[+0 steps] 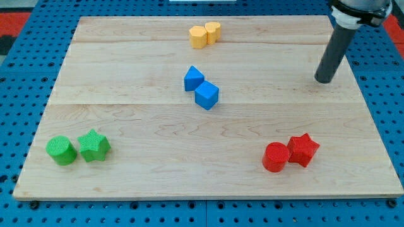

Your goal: Move the blue cube towards the left center of the board

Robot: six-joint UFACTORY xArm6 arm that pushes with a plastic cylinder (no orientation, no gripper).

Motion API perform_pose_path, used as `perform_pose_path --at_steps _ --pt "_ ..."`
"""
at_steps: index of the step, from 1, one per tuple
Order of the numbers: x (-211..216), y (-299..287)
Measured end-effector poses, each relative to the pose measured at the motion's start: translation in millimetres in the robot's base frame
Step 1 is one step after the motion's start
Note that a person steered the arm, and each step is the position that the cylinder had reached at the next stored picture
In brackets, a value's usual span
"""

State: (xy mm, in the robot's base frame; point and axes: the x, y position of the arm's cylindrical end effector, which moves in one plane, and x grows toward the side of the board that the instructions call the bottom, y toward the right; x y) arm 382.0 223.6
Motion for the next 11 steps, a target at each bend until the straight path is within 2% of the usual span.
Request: perform_pose_path --at_steps 1,4,5,6,7,8,9,10,11 --pt "-9.5 -4.5" --pt "52.1 -3.7" --pt "56.2 -93.4" --pt "65.6 -154.4" --pt "10.4 -237.6" --pt "-4.9 -331.3" --pt "-10.2 -277.0" --pt "12.1 -213.9" --pt "61.0 -262.9"
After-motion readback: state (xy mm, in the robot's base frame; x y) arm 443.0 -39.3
